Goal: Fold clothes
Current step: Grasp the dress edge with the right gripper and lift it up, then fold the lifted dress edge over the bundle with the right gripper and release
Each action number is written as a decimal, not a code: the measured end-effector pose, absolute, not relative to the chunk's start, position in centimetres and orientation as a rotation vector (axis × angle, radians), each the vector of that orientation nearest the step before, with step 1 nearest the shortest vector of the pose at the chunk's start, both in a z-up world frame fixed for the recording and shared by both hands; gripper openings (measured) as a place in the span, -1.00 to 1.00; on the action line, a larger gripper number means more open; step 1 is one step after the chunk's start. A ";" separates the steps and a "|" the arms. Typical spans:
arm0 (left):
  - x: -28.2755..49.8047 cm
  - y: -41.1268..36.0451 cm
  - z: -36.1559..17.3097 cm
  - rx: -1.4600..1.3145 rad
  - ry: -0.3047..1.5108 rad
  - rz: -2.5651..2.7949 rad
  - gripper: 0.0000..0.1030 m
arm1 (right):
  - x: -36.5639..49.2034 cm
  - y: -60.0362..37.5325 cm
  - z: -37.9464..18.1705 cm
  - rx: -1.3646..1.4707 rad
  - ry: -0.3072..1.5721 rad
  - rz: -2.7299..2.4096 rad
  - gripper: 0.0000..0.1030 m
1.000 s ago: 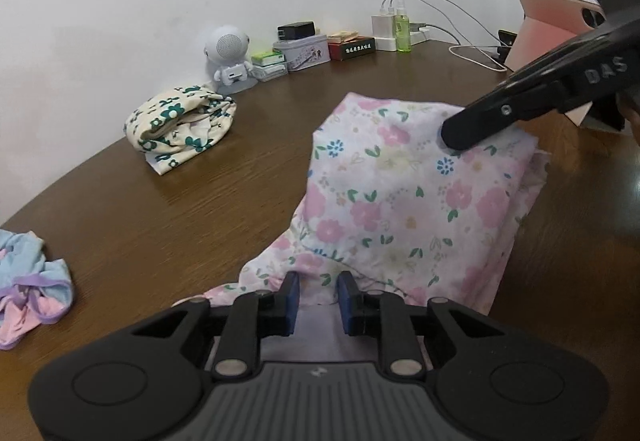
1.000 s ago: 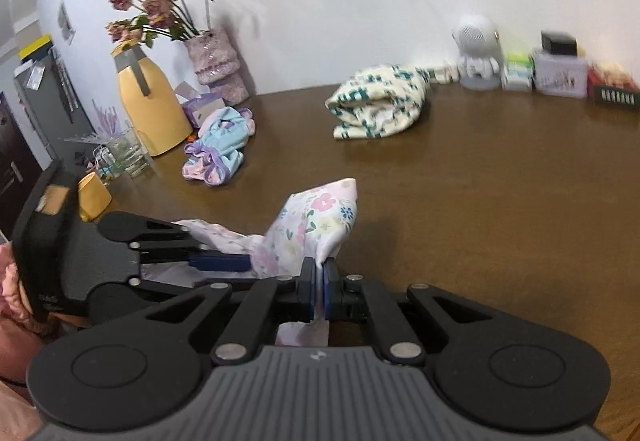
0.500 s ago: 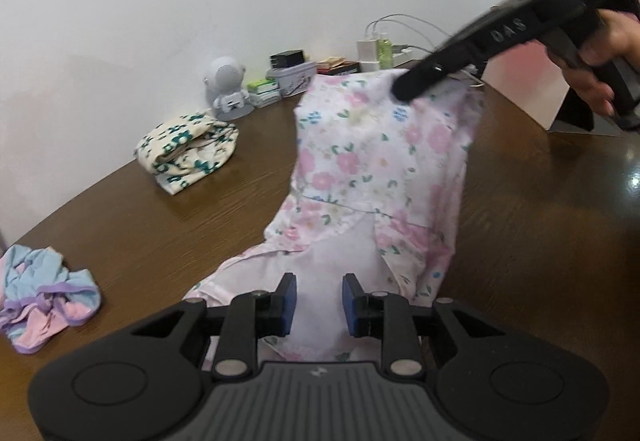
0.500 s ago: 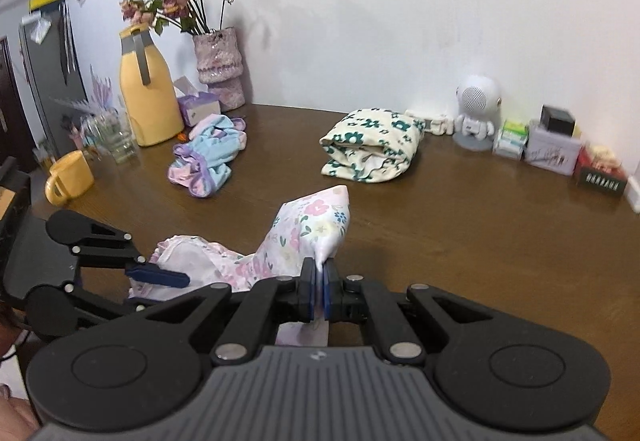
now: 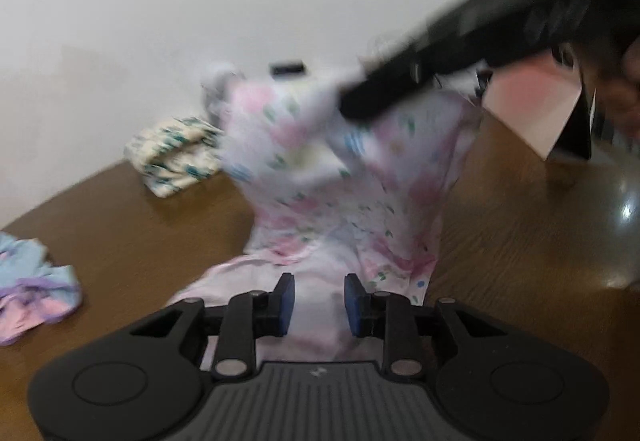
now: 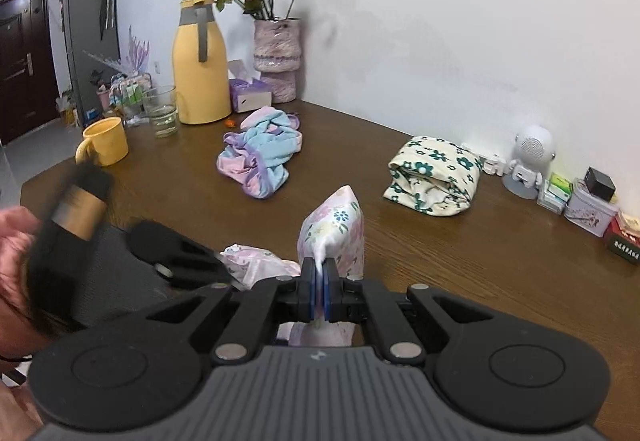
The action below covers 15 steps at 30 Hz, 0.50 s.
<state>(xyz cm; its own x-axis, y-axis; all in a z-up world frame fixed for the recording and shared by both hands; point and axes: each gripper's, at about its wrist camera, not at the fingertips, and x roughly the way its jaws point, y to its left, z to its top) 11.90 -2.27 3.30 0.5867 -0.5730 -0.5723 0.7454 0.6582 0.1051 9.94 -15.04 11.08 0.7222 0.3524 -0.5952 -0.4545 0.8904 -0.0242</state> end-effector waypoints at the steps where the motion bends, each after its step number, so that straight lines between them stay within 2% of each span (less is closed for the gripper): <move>1: 11.4 -1.1 3.5 0.345 0.527 -0.772 -0.49 | 9.8 -14.7 11.1 -0.180 0.623 0.449 -0.94; 5: 10.8 1.5 2.7 0.336 0.562 -0.725 -0.51 | 9.9 -13.2 11.0 -0.202 0.634 0.454 -0.94; 10: 12.0 1.4 0.3 0.307 0.631 -0.743 -0.52 | 9.7 -10.5 10.3 -0.219 0.661 0.494 -0.94; 15: 12.6 1.9 0.1 0.276 0.642 -0.760 -0.51 | 9.5 -7.6 8.4 -0.213 0.705 0.541 -0.94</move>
<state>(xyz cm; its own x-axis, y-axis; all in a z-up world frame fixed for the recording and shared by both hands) 12.63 1.86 0.10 0.5476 -0.5510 -0.6297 0.7128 0.7013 0.0062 9.50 -7.57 8.43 0.6322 0.3988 -0.6643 -0.5388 0.8424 -0.0069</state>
